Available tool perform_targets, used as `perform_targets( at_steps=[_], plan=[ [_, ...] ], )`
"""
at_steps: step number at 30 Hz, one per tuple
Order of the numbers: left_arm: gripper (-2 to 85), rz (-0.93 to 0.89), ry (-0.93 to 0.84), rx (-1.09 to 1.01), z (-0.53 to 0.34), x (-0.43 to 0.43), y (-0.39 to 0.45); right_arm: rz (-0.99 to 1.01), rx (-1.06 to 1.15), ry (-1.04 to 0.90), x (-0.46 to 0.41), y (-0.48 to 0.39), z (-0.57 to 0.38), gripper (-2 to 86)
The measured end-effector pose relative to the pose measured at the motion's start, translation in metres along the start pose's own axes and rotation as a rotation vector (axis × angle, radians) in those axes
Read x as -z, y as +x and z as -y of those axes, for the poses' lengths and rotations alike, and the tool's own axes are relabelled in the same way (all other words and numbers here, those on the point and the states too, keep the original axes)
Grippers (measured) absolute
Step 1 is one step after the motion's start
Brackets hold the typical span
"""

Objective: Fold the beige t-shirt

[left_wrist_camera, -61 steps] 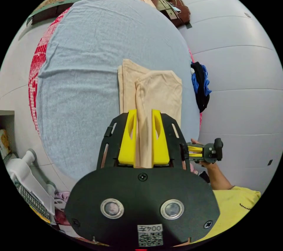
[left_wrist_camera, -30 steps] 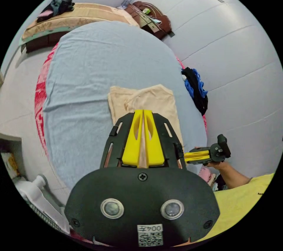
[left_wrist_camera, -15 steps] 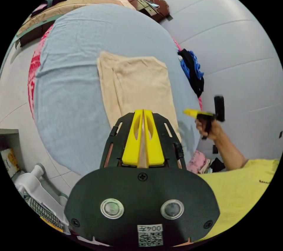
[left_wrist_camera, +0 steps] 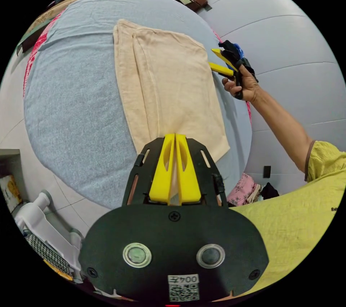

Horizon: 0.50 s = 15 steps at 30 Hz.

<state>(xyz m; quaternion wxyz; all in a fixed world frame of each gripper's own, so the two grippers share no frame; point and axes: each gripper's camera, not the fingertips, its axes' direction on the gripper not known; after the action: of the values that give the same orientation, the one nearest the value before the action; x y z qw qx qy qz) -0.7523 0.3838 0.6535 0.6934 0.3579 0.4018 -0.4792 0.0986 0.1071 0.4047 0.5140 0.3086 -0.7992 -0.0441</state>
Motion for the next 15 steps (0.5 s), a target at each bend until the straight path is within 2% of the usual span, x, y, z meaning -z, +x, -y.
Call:
perform_targets(
  at_steps=[4, 7, 12, 15],
  plan=[
    [0.3, -0.005, 0.012, -0.003, -0.003, 0.0, -0.006, -0.012, 0.013, -0.044, 0.0, -0.003, 0.002, 7.0],
    [0.2, -0.012, 0.017, 0.005, -0.005, 0.0, -0.012, -0.113, 0.034, -0.039, 0.003, -0.011, 0.002, 3.9],
    [0.4, -0.036, 0.032, 0.022, -0.01, -0.001, -0.024, -0.142, 0.041, -0.027, 0.009, -0.017, -0.005, 5.5],
    [0.5, -0.043, 0.033, 0.04, -0.011, -0.003, -0.029, -0.198, 0.065, 0.044, 0.033, -0.032, -0.027, 8.6]
  ],
)
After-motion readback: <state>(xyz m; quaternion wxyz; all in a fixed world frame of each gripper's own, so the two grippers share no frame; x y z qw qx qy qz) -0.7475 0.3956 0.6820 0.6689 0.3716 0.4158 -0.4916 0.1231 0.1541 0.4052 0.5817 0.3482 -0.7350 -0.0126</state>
